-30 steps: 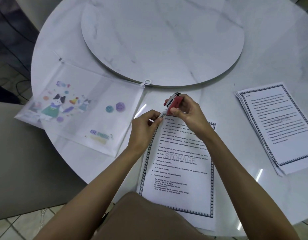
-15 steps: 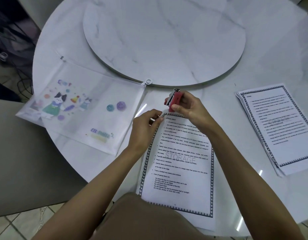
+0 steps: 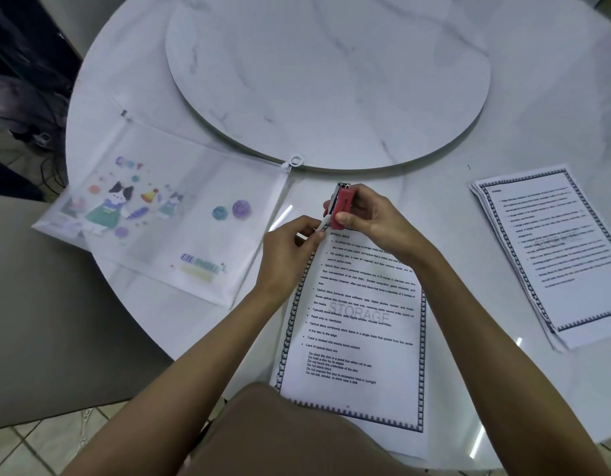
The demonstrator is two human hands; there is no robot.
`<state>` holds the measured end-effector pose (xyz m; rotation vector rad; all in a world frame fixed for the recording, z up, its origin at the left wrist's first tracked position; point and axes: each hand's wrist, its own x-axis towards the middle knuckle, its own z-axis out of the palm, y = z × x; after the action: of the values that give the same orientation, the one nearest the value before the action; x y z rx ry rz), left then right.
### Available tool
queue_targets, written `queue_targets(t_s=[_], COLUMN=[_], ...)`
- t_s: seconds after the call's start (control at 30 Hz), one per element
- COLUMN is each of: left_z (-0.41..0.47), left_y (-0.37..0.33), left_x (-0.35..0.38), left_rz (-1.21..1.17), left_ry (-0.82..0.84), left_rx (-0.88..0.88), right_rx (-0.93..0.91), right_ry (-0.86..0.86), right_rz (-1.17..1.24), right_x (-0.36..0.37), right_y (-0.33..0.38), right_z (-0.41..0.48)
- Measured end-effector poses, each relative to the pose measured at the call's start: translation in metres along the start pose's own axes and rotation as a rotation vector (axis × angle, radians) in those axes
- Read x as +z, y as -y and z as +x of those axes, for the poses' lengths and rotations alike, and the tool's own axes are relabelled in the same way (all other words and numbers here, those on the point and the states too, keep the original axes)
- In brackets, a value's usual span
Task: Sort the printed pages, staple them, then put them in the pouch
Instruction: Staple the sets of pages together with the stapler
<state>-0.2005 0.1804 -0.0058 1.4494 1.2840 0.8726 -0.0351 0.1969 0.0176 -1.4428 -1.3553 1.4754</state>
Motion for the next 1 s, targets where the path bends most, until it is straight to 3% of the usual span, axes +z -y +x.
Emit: queue_targets(t_s=[0.63, 1.0], left_z=[-0.0011, -0.0007], left_y=[-0.0034, -0.0034], left_x=[0.0012, 0.0033], left_rz=[0.016, 0.031], left_ry=[-0.002, -0.020], left_rx=[-0.015, -0.037], right_rx=[0.000, 0.025], right_ry=[-0.007, -0.101], right_rz=[0.009, -0.130], right_x=[0.0028, 0.0101], right_y=[-0.0023, -0.0050], right_z=[-0.0061, -0.0055])
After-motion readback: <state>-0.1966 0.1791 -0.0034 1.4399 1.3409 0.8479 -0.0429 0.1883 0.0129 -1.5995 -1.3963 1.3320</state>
